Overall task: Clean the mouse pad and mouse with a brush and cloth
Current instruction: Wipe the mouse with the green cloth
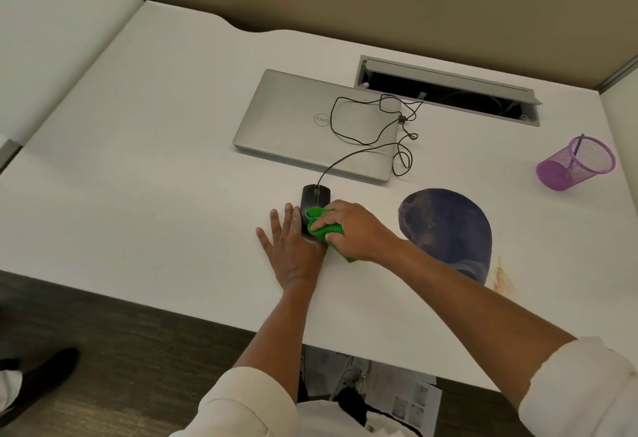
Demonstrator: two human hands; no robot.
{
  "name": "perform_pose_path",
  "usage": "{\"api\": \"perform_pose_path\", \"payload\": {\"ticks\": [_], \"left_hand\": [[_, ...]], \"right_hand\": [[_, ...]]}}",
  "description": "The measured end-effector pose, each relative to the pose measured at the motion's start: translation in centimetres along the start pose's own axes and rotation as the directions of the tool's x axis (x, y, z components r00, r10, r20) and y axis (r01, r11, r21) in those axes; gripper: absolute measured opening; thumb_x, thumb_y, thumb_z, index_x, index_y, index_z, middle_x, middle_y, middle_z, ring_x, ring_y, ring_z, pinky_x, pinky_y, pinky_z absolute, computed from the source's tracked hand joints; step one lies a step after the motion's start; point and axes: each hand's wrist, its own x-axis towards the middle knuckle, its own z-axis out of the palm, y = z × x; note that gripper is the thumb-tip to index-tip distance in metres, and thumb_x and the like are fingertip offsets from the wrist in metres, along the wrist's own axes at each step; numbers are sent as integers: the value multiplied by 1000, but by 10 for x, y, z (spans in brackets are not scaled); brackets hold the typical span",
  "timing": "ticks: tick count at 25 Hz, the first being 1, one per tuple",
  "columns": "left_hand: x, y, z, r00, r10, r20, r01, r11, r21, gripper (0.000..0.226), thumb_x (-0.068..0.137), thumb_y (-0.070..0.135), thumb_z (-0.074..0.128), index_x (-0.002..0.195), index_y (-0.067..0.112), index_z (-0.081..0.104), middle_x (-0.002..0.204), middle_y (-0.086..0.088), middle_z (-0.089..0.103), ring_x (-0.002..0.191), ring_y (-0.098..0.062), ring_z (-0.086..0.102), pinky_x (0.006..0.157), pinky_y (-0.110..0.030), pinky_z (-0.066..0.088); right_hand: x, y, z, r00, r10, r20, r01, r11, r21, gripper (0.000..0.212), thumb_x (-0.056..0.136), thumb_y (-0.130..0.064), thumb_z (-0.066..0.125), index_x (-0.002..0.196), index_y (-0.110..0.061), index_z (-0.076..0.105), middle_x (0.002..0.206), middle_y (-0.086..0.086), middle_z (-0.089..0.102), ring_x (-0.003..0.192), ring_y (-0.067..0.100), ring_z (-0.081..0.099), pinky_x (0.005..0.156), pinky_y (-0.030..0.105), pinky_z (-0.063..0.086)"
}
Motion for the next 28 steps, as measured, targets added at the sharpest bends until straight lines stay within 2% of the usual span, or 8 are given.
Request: {"api": "perform_pose_path", "payload": {"ticks": [4, 7, 10, 15, 18, 21, 25, 28], "left_hand": [[0, 2, 0, 1000, -5, -2, 5, 1000, 7, 82, 89, 73, 37, 156, 26, 36, 166, 10, 28, 158, -17, 5, 124, -46, -15], [0, 4, -3, 1000, -3, 17, 3, 1000, 11, 61, 95, 46, 49, 153, 28, 40, 163, 10, 34, 158, -19, 3, 126, -53, -8], [0, 2, -3, 999, 1, 46, -4, 998, 55, 67, 95, 31, 56, 157, 26, 33, 166, 7, 29, 158, -21, 0, 125, -53, -8], [1, -2, 2, 999, 10, 42, -12, 999, 37, 75, 95, 52, 56, 160, 23, 30, 168, 7, 22, 158, -20, 1, 126, -51, -10], [0, 1, 2, 1000, -6, -25, 6, 1000, -25, 84, 88, 71, 54, 156, 24, 38, 164, 9, 32, 157, -18, 11, 126, -47, -10], [0, 1, 2, 1000, -8, -25, 8, 1000, -17, 84, 88, 73, 49, 156, 26, 37, 164, 11, 32, 157, -17, 9, 126, -48, -10], [1, 1, -1, 1000, 9, 23, -10, 1000, 24, 72, 94, 46, 61, 157, 28, 33, 164, 8, 32, 158, -20, 2, 126, -54, -6], [2, -1, 0, 1000, 3, 29, -4, 1000, 22, 75, 95, 54, 55, 159, 25, 31, 167, 8, 25, 158, -19, 2, 126, -52, -9]], "right_hand": [[9, -7, -16, 989, -5, -146, 22, 993, 117, 56, 80, -19, 63, 134, -31, 56, 133, 2, 51, 119, 19, 50, 102, 27, 40], [11, -22, -1, 992, 33, -119, -5, 973, 229, 72, 79, -19, 67, 146, -28, 39, 139, 2, 45, 124, 15, 44, 103, 23, 36], [7, -20, 10, 996, 49, -69, -36, 985, 170, 63, 80, -23, 67, 140, -20, 49, 134, 6, 52, 120, 21, 51, 103, 36, 42], [3, -1, -22, 985, 69, 156, -67, 998, -15, 50, 79, -20, 66, 128, -25, 58, 115, 5, 63, 102, 23, 58, 88, 36, 49], [13, 2, -39, 990, 130, -62, -132, 990, -38, 52, 76, -17, 67, 127, -24, 57, 113, 5, 63, 101, 24, 58, 86, 36, 49], [23, -15, -34, 973, 92, -210, -72, 992, 100, 56, 74, -16, 70, 128, -22, 55, 113, 4, 62, 99, 20, 56, 83, 32, 47], [12, -23, -5, 994, 89, -61, -71, 968, 242, 51, 74, -18, 71, 123, -28, 59, 105, -3, 65, 89, 14, 59, 71, 20, 44], [5, -4, -15, 987, 157, 9, -156, 965, 210, 48, 73, -19, 71, 118, -32, 60, 102, -3, 65, 88, 14, 60, 63, 16, 44]]}}
